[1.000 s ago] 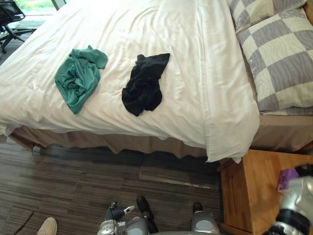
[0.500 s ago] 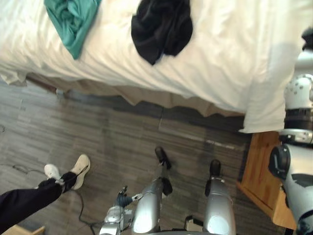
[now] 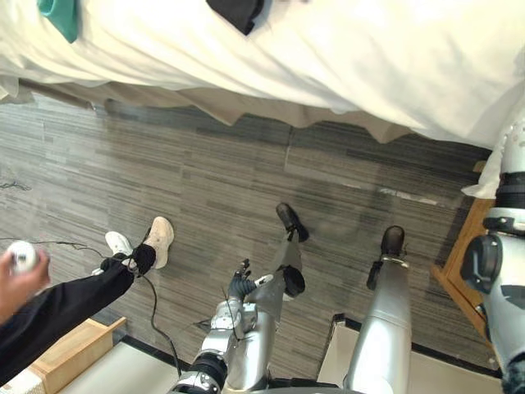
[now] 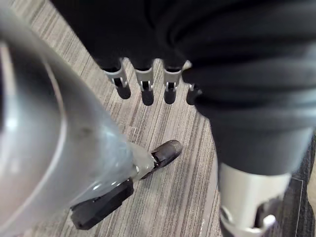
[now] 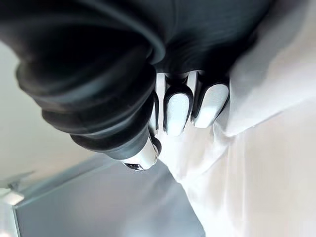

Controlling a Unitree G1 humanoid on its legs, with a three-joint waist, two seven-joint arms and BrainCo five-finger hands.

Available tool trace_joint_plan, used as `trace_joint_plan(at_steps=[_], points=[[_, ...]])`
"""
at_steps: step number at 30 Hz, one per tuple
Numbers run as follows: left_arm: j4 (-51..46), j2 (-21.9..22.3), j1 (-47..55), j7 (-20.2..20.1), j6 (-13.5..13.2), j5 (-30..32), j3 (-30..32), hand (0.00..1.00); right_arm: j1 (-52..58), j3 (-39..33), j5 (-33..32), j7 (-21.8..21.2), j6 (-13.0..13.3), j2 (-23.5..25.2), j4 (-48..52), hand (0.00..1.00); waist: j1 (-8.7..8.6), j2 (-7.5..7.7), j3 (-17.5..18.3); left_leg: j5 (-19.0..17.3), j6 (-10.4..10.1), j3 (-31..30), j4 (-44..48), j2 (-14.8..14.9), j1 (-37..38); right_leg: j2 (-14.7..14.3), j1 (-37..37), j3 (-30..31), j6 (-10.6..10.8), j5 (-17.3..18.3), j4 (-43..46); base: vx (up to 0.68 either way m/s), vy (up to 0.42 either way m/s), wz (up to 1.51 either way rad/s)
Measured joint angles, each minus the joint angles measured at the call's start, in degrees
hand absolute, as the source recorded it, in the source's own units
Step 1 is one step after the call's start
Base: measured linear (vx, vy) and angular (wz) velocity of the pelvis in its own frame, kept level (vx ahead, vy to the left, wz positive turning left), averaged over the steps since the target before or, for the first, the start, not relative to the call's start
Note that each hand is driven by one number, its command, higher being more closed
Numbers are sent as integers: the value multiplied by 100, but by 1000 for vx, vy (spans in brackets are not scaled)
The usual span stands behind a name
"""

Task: Tidy the bed and pick cloth on bed and put in laundry

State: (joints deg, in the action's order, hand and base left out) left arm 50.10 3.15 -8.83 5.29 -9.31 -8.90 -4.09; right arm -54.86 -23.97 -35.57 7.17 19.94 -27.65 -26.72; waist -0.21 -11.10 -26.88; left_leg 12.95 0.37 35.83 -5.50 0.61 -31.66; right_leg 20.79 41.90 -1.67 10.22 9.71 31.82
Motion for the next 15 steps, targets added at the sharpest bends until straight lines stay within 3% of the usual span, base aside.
trace_joint_plan(at_steps=[3,5,8,9,11,15], points=[[35,-1,67,2,17,74,218,0,858,-323,-218,-103,19,863,356,100,-90,275,111,-69,96,44,1,25,253,-74,-355,-13,66,-41,-257,-6,38,-18],[175,10,99,5,41,252,403,0,1728,-771,-632,-123,-49,1671,184,100,-246,486,210,-139,190,40,1,33,569,-92,-816,-96,119,-81,-524,26,46,-10],[252,59,111,8,134,443,594,0,2992,-1453,-1160,208,-456,2241,-1117,100,-288,537,229,-227,279,75,-5,24,920,-101,-1273,-119,108,-96,-763,94,50,-13],[290,66,118,13,157,490,714,0,3519,-1581,-1221,291,-561,2569,-1396,100,-377,537,226,-260,238,92,-11,24,1017,-107,-1405,-118,166,-131,-830,89,34,-15],[449,68,137,21,204,514,822,0,4159,-1606,-1227,313,-681,2942,-1521,100,-542,546,220,-311,169,127,-40,34,1297,-128,-1748,-125,176,-186,-1012,89,20,-17],[450,67,171,8,251,631,854,0,4936,-1376,-1090,244,-786,3165,-1538,100,-541,634,283,-469,19,228,-44,185,2026,-290,-2632,-137,148,-287,-1506,75,-14,-29]])
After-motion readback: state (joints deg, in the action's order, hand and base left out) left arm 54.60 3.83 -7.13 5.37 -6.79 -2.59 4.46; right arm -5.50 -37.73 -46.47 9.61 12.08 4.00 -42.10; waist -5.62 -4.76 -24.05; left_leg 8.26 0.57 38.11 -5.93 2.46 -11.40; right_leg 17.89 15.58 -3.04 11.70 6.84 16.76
